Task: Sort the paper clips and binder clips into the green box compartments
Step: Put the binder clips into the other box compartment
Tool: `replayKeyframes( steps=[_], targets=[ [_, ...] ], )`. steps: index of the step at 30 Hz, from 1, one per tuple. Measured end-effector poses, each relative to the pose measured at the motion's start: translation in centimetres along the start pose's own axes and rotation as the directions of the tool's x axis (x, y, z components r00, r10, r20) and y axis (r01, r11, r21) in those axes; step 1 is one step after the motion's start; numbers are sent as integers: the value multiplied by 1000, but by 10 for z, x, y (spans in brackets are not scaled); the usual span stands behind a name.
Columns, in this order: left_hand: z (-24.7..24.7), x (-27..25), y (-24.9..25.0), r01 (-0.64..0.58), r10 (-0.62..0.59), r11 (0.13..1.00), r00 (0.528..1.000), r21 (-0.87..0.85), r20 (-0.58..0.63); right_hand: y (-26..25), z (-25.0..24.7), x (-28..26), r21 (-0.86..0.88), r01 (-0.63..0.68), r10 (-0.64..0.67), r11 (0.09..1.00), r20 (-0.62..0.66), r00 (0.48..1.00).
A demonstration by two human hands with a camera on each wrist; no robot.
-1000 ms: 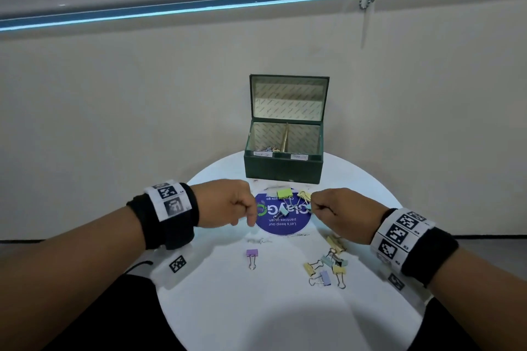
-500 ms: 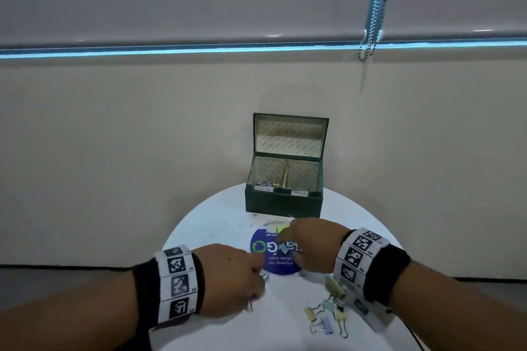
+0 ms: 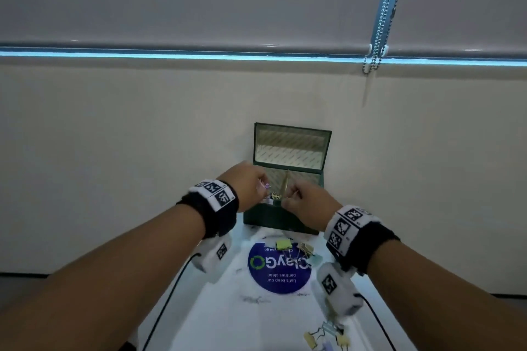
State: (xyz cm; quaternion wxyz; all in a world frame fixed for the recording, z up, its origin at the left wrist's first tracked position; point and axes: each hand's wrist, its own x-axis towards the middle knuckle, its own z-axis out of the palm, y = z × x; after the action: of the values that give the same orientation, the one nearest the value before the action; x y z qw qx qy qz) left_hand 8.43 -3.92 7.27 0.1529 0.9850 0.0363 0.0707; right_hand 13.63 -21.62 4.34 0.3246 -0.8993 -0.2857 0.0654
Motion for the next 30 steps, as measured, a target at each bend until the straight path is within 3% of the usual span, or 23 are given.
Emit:
replayKeyframes(
  steps=[3,6,10,12,14,16,19,22,26,30],
  targets=[
    [8,12,5,68,-69,996,998,-57,-7,-5,3,21,165,-117,133,979,-88,987],
    [14,7,2,101,-106,991,992,-84,-61,-11,11,35,215,-154,185,964,-133,974],
    [16,-21,-1,65,-90,990,976,-125,-201,-19,15,44,178,-127,145,976,-92,985],
    [17,-40,0,28,-53,992,977,-124,-207,-21,11,41,125,-64,71,990,-56,996],
    [21,-60,3,-54,42,995,989,-85,-143,-21,1,29,12,11,-10,1000,-72,997],
    [26,-80,12,-165,165,986,986,-35,3,-15,-13,12,-55,96,-99,994,-54,994],
    [38,-103,34,-287,282,958,928,-15,242,3,-29,-22,-163,212,-195,964,112,974],
    [52,-118,53,-355,339,934,851,-38,400,28,-35,-60,-289,257,-176,922,276,945],
    [66,-131,66,-407,332,912,801,48,499,57,-33,-105,-347,293,-150,891,384,911],
    [69,-136,70,-429,342,902,789,58,511,68,-29,-135,-254,318,-181,914,445,877]
  ],
)
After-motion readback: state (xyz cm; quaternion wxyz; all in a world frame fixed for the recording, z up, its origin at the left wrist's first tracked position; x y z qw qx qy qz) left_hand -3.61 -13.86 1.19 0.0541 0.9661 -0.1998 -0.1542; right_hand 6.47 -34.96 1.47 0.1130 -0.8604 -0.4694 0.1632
